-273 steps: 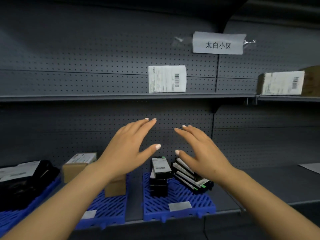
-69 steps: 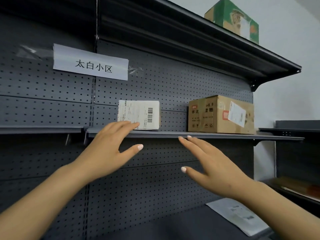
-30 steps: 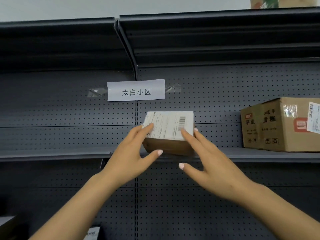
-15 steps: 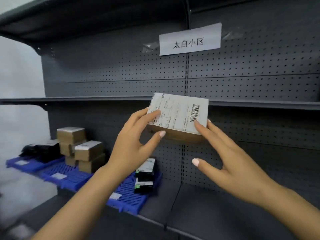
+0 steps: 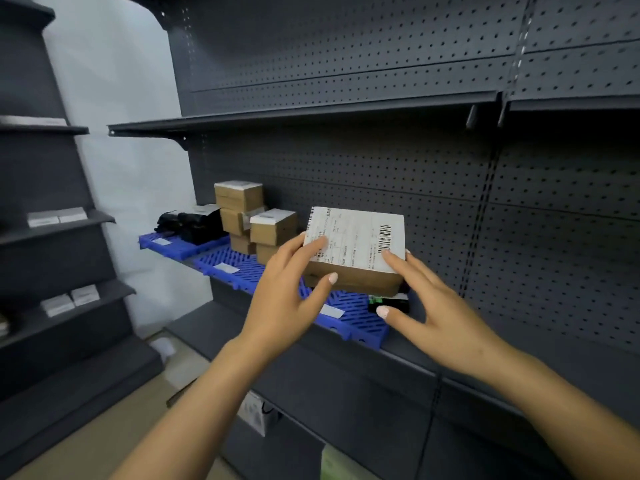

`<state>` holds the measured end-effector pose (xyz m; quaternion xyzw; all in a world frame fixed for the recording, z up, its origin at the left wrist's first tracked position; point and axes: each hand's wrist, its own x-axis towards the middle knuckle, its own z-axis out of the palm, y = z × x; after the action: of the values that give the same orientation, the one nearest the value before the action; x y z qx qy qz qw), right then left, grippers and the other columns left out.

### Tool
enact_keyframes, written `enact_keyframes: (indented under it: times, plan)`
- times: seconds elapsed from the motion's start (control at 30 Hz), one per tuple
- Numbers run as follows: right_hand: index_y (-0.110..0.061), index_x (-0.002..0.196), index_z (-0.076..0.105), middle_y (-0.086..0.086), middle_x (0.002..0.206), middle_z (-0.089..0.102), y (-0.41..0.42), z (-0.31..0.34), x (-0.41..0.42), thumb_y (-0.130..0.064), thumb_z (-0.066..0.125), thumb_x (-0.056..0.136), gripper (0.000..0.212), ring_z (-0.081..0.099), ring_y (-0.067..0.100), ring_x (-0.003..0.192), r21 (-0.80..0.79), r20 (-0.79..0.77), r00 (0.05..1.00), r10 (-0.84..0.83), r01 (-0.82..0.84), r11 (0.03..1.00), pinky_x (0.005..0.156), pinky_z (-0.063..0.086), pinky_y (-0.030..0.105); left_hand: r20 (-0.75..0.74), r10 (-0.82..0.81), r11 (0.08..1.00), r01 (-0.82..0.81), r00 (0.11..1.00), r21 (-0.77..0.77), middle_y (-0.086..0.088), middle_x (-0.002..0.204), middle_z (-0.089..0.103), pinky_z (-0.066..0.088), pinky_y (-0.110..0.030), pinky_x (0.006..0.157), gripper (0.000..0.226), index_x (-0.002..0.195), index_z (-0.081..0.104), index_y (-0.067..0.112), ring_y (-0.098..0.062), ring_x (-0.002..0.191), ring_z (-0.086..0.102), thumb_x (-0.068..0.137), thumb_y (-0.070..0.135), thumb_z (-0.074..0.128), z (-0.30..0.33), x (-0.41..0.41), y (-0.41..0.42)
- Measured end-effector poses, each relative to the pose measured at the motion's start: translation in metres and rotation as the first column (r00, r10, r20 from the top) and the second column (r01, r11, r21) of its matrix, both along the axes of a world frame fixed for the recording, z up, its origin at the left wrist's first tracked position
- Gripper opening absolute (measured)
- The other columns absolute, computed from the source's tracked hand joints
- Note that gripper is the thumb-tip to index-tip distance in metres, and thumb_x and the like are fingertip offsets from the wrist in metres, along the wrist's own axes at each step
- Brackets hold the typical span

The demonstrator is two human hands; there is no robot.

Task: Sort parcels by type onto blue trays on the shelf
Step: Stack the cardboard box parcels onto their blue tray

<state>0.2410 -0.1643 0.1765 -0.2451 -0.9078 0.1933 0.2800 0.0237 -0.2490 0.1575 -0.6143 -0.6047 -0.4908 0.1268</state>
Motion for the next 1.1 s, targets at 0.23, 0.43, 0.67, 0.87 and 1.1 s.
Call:
enact_keyframes:
  times: [0.23,0.43,0.67,0.87,1.1]
  plan:
    - [-0.059,0.14,0.009,-0.031,0.147,-0.001,-0.01,-0.034,-0.08,-0.048,0.053,0.089,0.068,-0.007,-0.015,0.136,-0.073,0.02,0.999,0.031,-0.03,0.997,0.105,0.009,0.013,-0.064,-0.064,0.976,0.049,0.996,-0.211,0.016,0.15,0.026,0.032,-0.018,0.104,0.052,0.138,0.036,0.044,0.001,0.138,0.021,0.089,0.049,0.055,-0.021,-0.092,-0.027]
    - [-0.063,0.134,0.02,-0.023,0.153,0.014,-0.025,-0.049,-0.14,-0.062,0.048,0.078,0.062,0.007,-0.013,0.137,-0.142,-0.055,0.998,0.033,-0.04,0.989,0.112,0.017,0.022,-0.067,-0.055,0.97,0.038,0.996,-0.239,0.009,0.149,0.029,0.032,-0.023,0.107,0.055,0.141,0.037,0.036,-0.005,0.138,0.026,0.09,0.044,0.057,-0.038,-0.15,-0.042]
    - [-0.054,0.138,0.024,-0.03,0.149,0.018,-0.006,-0.056,-0.191,-0.057,0.05,0.079,0.065,0.014,-0.018,0.133,-0.149,-0.086,0.994,0.066,-0.078,0.986,0.11,0.021,0.014,-0.067,-0.023,0.97,0.006,0.997,-0.244,0.012,0.15,0.027,0.034,-0.026,0.107,0.055,0.142,0.036,0.034,-0.004,0.136,0.028,0.091,0.043,0.056,-0.049,-0.2,-0.028]
    - [-0.053,0.138,0.028,-0.039,0.144,0.012,0.05,-0.045,-0.219,-0.05,0.054,0.081,0.063,0.011,-0.025,0.129,-0.145,-0.098,0.992,0.083,-0.097,0.985,0.101,0.016,0.001,-0.059,-0.013,0.983,0.002,0.998,-0.184,0.017,0.148,0.026,0.028,-0.009,0.101,0.057,0.142,0.034,0.037,0.007,0.133,0.026,0.089,0.05,0.052,-0.046,-0.229,0.025]
    - [-0.062,0.134,0.021,-0.047,0.138,0.005,0.126,-0.025,-0.257,-0.049,0.054,0.086,0.059,0.007,-0.03,0.124,-0.086,-0.099,0.989,0.11,-0.119,0.989,0.099,0.016,0.0,-0.036,0.01,0.999,-0.011,0.999,-0.034,0.017,0.146,0.032,0.032,-0.02,0.104,0.049,0.137,0.042,0.04,0.002,0.135,0.029,0.089,0.048,0.05,-0.027,-0.26,0.097]
